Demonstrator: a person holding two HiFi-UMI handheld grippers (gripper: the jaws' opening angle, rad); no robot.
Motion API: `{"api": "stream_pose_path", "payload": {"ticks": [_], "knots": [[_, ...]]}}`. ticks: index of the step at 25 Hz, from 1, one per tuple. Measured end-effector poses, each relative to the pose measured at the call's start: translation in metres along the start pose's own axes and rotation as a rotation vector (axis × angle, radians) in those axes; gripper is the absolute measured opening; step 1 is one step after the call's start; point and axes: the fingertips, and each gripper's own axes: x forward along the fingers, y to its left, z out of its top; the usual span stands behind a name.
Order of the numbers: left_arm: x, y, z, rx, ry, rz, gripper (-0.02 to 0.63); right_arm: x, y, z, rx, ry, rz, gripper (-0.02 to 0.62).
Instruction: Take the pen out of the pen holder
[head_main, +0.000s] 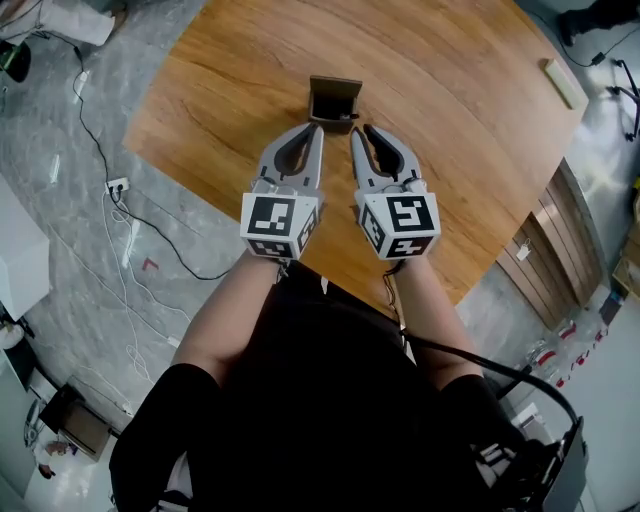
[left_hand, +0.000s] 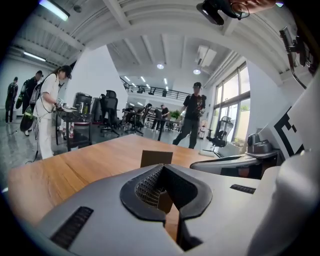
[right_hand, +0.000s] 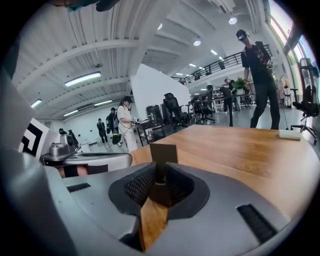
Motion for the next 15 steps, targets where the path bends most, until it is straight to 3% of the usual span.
{"api": "stream_pose_path", "payload": {"ticks": [9, 15], "knots": [[0.014, 0.014, -0.020, -0.022, 0.038, -0.003, 0.001, 0.038, -0.013, -0.019, 0.008, 0.064, -0.024, 0.029], [0.012, 0.017, -0.027, -0.031, 0.044, -0.005, 0.001, 0.041, -0.015, -0.017, -0.031, 0.042, -0.055, 0.029]]}}
